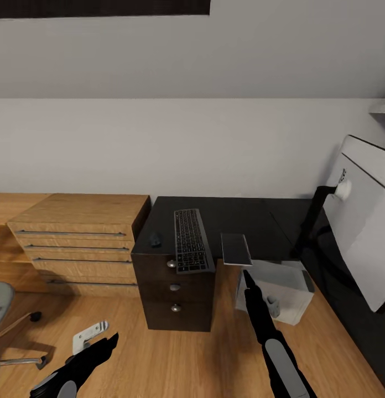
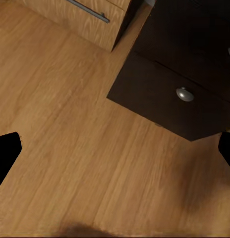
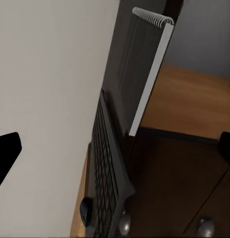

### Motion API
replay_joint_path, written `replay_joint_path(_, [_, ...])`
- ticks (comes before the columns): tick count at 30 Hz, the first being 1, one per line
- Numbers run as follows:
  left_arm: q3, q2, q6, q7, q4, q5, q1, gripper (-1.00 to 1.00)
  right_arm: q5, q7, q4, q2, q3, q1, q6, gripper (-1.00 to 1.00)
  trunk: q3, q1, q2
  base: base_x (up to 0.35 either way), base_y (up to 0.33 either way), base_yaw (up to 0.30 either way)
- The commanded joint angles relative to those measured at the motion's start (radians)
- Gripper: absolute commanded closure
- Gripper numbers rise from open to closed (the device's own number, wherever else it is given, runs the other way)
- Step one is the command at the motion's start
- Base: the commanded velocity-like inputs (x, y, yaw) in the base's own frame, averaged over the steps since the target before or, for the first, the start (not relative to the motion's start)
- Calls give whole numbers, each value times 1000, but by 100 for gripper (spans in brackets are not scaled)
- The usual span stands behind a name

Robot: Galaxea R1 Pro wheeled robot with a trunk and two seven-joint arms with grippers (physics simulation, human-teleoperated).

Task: In the bedroom, organize the workspace by keeping the computer under the desk, ensuring the monitor is on the desk, placing the keyboard on the desk next to the monitor, placing the mouse on the desk next to the keyboard, moving the folder from the swivel chair onto the desk next to the mouse, stacking the notebook on top of the folder with the pen on top of the notebook, and positioning the swivel chair next to the desk.

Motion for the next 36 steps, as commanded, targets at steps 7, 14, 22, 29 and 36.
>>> replay_joint_path(7, [-2, -3, 2, 8, 7, 12, 0, -100, -10, 5, 0, -2, 0, -1, -4, -100, -1, -1, 0, -248, -74, 0])
replay_joint_path(14, [-4, -5, 2, 8, 36, 12, 0, -100, -10, 6, -5, -6, -1, -1, -5, -100, 6, -8, 14, -36, -12, 0])
replay_joint_path(22, [-14, -5, 1, 10, 68, 12, 0, -100, -7, 3, -28, -37, -1, -1, -10, -100, 31, -39, 70, -5, -1, 0])
replay_joint_path(29, [-55, -1, -3, 11, 211, 2, 0, -100, -2, -35, -102, -92, 1, 15, -8, -100, 53, -66, 119, 0, 0, 0])
replay_joint_path(36, [-89, 1, -100, 8, 373, -121, 0, -100, -2, -65, -181, -126, 4, 41, -3, -100, 75, -93, 168, 0, 0, 0])
